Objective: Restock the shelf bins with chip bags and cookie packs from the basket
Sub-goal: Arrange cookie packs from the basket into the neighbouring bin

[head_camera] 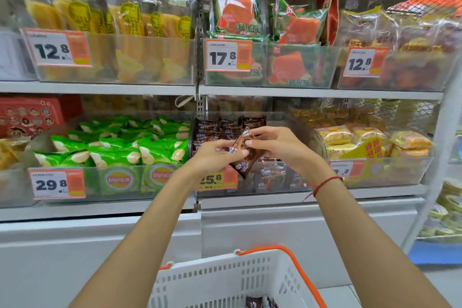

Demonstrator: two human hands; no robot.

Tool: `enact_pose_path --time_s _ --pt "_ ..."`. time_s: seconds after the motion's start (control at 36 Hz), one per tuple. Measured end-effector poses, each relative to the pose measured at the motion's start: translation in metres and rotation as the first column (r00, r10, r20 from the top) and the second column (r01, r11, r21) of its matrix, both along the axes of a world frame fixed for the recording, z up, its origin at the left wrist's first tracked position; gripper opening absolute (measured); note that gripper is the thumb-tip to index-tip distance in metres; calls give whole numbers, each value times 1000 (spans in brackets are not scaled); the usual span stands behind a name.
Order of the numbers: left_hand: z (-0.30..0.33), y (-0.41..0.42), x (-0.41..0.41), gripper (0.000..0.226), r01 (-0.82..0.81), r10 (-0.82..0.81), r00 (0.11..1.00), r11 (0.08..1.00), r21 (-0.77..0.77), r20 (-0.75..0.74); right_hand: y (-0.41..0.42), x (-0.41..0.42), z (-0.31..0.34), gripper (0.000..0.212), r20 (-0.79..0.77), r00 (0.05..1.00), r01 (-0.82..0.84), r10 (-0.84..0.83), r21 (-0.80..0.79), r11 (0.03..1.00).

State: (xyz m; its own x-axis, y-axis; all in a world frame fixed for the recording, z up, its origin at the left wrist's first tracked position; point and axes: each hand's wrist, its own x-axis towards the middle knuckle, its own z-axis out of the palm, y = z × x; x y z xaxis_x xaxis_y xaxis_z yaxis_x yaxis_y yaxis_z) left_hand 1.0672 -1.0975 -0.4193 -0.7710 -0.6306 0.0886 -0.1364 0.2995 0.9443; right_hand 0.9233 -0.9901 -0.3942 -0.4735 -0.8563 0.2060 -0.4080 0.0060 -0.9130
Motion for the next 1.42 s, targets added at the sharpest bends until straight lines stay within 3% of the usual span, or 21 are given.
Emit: enact_pose_path --time_s 0.06,0.11,0.25,0.39,0.47,0.53,0.61,0.69,0.75,0.83,0.92,1.03,1.14,1.31,1.36,1.42 --pt "0 -4 2 38 18 -13 998 995 100 -54 1 -4 1 28 89 995 36 -33 -29 999" --pt "1 -7 5 33 25 -17 997 994 109 -78 3 -6 1 33 82 996 29 -29 5 1000" --pt "0 -8 5 26 6 -13 996 997 -79 -83 1 -8 -5 50 -212 977 11 8 91 996" --pt "-5 -10 0 23 -16 -19 986 978 -209 -168 -3 -6 -8 29 -258 964 -56 66 46 997" --pt "-9 -14 0 13 -128 73 968 968 -217 -242 -7 -8 -12 24 -257 966 -20 24 18 1000" --pt "-11 -19 2 20 -293 225 943 910 -295 -245 -7 -14 -11 24 -242 969 44 -45 -9 999" --pt "-14 -35 8 27 -502 474 859 700 -509 -195 -7 -33 -4 17 -146 973 172 -180 -64 983" --pt "-23 -52 8 31 -515 571 807 555 -653 -151 -15 -61 7 17 -92 956 279 -279 -21 960" --pt "-31 -62 6 35 -504 609 783 503 -702 -126 -27 -81 11 19 -142 941 314 -307 32 949" --pt "-40 -71 0 40 -500 662 745 475 -724 -80 -50 -107 12 41 -331 883 389 -334 116 914" --pt "-49 -72 -8 40 -504 676 733 463 -730 -76 -70 -128 11 58 -418 830 465 -369 153 872" --pt "-57 -73 -18 37 -560 699 702 423 -712 -138 -91 -148 1 44 -538 786 478 -306 215 852" --pt "-63 -76 -22 36 -579 712 684 398 -712 -158 -116 -163 -13 35 -600 769 392 -221 169 904" --pt "-67 -78 -22 38 -565 708 689 394 -724 -152 -140 -165 -32 29 -547 827 265 -126 183 947" --pt "-66 -78 -22 39 -565 705 693 404 -719 -149 -143 -166 -36 28 -574 808 278 -132 173 945" --pt "-66 -78 -22 38 -566 703 695 409 -715 -148 -144 -168 -36 29 -674 722 348 -155 160 924"
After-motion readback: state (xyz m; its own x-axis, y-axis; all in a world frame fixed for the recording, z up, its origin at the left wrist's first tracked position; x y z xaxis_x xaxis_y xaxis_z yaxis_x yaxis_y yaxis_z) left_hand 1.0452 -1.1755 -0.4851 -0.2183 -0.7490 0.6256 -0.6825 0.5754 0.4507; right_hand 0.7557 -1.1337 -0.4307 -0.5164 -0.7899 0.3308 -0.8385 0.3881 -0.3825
